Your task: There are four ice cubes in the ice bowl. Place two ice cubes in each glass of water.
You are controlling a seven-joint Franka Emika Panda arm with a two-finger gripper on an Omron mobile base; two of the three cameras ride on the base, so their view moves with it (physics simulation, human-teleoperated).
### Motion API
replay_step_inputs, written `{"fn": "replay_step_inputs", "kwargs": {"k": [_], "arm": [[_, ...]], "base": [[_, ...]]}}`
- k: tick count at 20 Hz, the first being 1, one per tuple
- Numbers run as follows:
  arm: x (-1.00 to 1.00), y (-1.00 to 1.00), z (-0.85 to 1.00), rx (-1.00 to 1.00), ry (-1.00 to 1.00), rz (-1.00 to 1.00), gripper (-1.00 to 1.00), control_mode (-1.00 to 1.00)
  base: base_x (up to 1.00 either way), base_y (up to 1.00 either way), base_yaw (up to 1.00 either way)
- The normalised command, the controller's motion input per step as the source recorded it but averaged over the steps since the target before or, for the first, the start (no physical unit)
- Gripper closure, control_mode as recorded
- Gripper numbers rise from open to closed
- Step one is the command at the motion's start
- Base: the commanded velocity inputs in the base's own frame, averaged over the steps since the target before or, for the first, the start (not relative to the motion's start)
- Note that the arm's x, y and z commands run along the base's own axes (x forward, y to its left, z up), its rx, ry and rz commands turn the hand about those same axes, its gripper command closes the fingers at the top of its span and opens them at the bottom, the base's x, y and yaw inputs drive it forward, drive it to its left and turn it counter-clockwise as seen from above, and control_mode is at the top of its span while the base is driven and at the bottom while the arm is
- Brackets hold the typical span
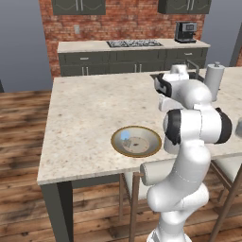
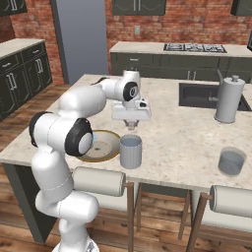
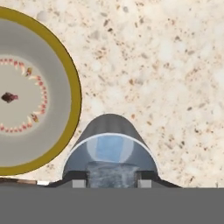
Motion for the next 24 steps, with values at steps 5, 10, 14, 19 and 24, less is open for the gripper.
{"fn": "replay_step_inputs", "kwargs": {"k": [5, 10, 14, 19, 24], "arm": [[-0.47, 0.00, -0.39, 0.00, 0.00, -0.01, 1.00, -1.00], [-0.25, 0.00, -0.17, 0.02, -0.09, 0.00, 1.00, -1.00], [0.00, -0.03, -0.01, 0.14, -0.10, 0.00, 1.00, -1.00], [0.02, 0.00, 0.00, 0.08, 0.00, 0.00, 1.00, -1.00], [0.13, 0.00, 0.00, 0.00, 0.00, 0.00, 1.00, -1.00]], "base": [[0.00, 0.00, 0.00], [0.00, 0.00, 0.00], [0.00, 0.00, 0.00], [0.00, 0.00, 0.00], [0.00, 0.00, 0.00]]}}
